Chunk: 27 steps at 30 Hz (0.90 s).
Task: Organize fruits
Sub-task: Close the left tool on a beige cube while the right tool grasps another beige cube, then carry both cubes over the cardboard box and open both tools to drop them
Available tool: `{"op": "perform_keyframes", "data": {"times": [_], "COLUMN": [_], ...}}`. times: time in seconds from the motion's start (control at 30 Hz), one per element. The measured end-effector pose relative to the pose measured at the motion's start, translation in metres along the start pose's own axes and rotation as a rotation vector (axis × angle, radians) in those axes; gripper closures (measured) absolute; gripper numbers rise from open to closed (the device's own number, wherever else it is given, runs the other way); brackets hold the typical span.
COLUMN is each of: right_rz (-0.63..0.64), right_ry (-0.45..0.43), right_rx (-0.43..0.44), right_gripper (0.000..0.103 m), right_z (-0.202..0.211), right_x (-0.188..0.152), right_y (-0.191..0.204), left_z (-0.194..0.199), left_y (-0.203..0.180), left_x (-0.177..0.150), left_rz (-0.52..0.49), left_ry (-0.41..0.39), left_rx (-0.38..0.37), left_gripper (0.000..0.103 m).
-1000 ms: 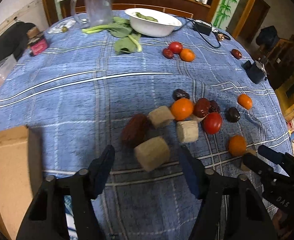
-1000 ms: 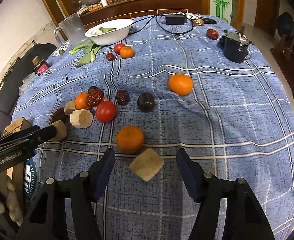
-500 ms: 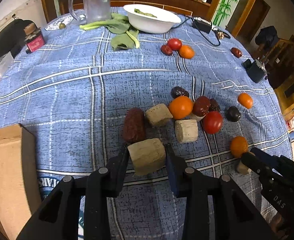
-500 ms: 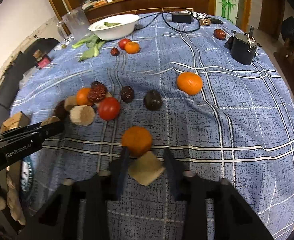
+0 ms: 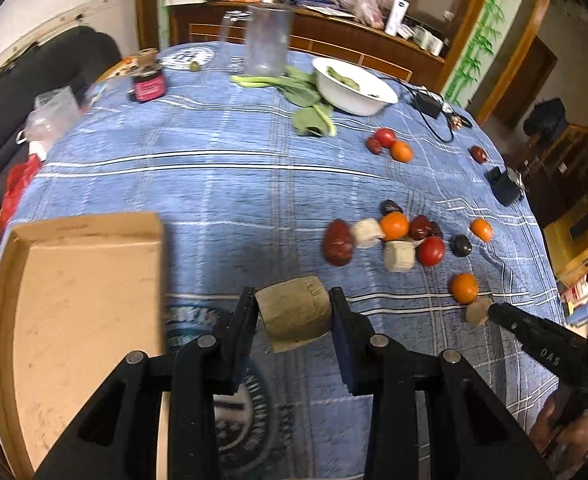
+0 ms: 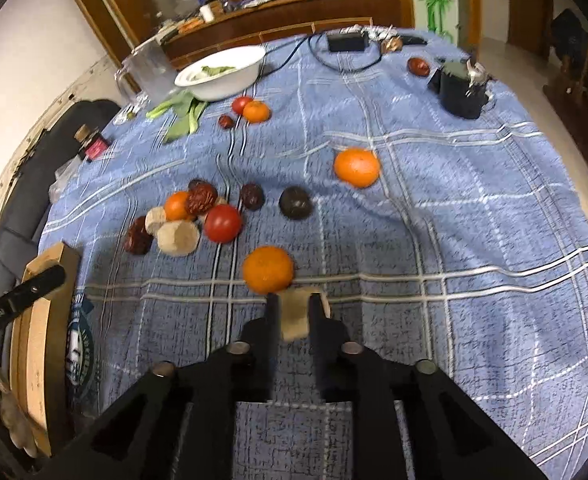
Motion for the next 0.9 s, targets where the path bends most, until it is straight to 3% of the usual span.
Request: {"op": "perform_keyframes", "data": {"times": [0.03, 0.17, 0.2, 0.23, 0.27, 0.47, 0.77, 0.83, 0.9], "right_rz": [0.022, 0.070, 0.072, 0.070, 0.067, 0.050, 0.246, 0.304, 0.393], "right_ry": [0.007, 0.030, 0.032, 0.036, 0.036, 0.014, 0.030, 0.040, 0.028], "right_rx": [-0.018, -0.062, -0.071, -0.086, -0.099, -0.025, 0.383, 0.421, 0.400], "right_gripper": [0.051, 0.049, 0.050, 0.062, 0.068, 0.069, 0.068, 0.068, 0.068], "right_z": [-0.004, -0.023, -0.026, -0.030, -0.031, -0.005, 0.002, -0.005, -0.015], "right_x": [-0.001, -0.005, -0.005, -0.006, -0.005, 0.001, 0.044, 0.048, 0.049], "right_y": [0.002, 0.007, 0.006, 0.005, 0.004, 0.031, 0.237, 0.277, 0.313], "left_z": [0.003, 0.007, 0.008, 0.009, 0.010, 0.023, 0.029, 0.023, 0.018], "left_y": [0.005, 0.024, 0.028, 0.030, 0.032, 0.066, 0.157, 0.183, 0.202], "left_x": [0.000, -0.005, -0.005, -0.006, -0.006, 0.003, 0.038, 0.044, 0.046], "left_rz": [0.008, 0.035, 0.042, 0.045, 0.048, 0.089, 0.133, 0.150, 0.172], "left_ry": [-0.001, 0.003, 0.003, 0.003, 0.001, -0.023, -0.060, -0.048, -0.030], "left_rx": [0.003, 0.012, 0.014, 0.017, 0.021, 0.047, 0.189, 0.215, 0.222], "left_gripper": [0.069, 0.068, 0.068, 0.068, 0.068, 0.068, 0.068, 0.068, 0.068]}}
Point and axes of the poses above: each gripper's, at about its wrist camera, not at the fingertips, and z roughly against the way its jaws point, y to its left, x to its top, the point moved 10 cm from there along -z, roughly the way its jaws point, and after that the axes turned 10 degrees about z, right-handed, at the moved point
